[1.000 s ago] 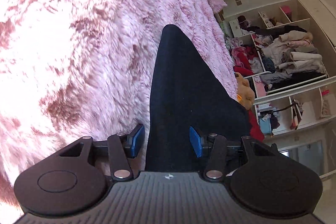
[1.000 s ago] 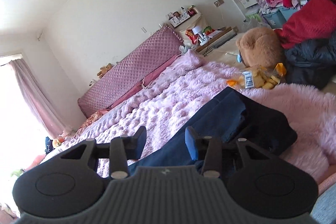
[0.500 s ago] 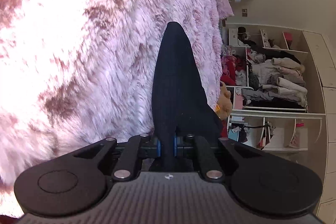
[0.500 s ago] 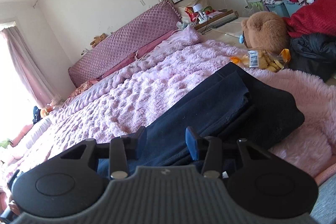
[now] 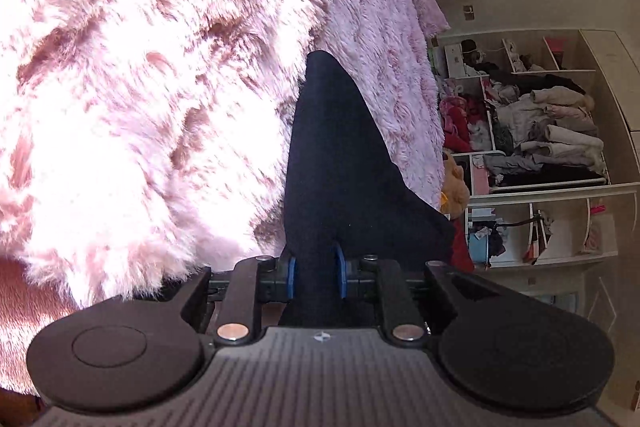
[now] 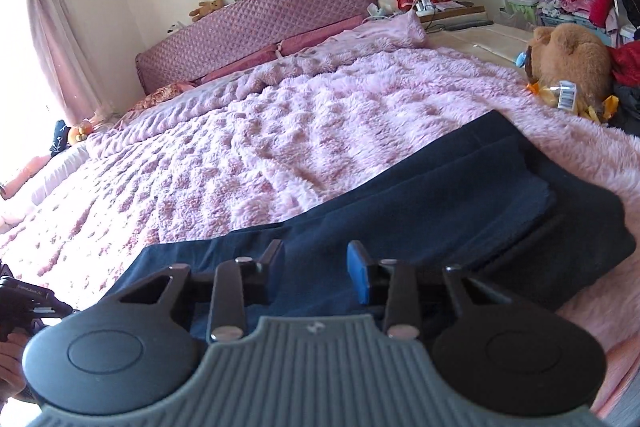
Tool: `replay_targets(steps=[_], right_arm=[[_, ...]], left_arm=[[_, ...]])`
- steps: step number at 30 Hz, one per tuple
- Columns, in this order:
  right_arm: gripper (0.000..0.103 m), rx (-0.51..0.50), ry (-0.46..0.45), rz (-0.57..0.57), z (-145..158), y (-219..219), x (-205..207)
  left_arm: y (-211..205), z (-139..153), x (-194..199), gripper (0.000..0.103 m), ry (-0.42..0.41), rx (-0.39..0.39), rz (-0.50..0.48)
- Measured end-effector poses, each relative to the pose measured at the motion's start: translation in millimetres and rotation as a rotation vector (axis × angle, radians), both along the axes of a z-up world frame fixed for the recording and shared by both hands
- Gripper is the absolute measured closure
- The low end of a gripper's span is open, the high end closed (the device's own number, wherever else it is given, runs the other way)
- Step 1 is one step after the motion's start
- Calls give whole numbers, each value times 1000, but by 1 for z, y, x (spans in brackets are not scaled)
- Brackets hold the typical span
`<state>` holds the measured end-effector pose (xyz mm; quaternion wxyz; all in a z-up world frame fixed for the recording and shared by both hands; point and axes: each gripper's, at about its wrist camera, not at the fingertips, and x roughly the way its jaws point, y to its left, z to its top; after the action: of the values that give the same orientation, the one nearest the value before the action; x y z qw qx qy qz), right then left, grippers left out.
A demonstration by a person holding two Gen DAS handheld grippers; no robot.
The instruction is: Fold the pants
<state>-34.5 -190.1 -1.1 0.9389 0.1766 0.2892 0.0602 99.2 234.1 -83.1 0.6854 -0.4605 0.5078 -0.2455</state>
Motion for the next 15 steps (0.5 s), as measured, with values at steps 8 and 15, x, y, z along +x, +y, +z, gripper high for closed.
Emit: replay_targets(steps=[8,15], right_arm=[[102,-51,98,22,-22,74,58],[103,-89,226,-2,-48,79,120]], left_arm=[[2,-35,7,74,24,-157,40],[2,-39,13,74,60,-162,54]])
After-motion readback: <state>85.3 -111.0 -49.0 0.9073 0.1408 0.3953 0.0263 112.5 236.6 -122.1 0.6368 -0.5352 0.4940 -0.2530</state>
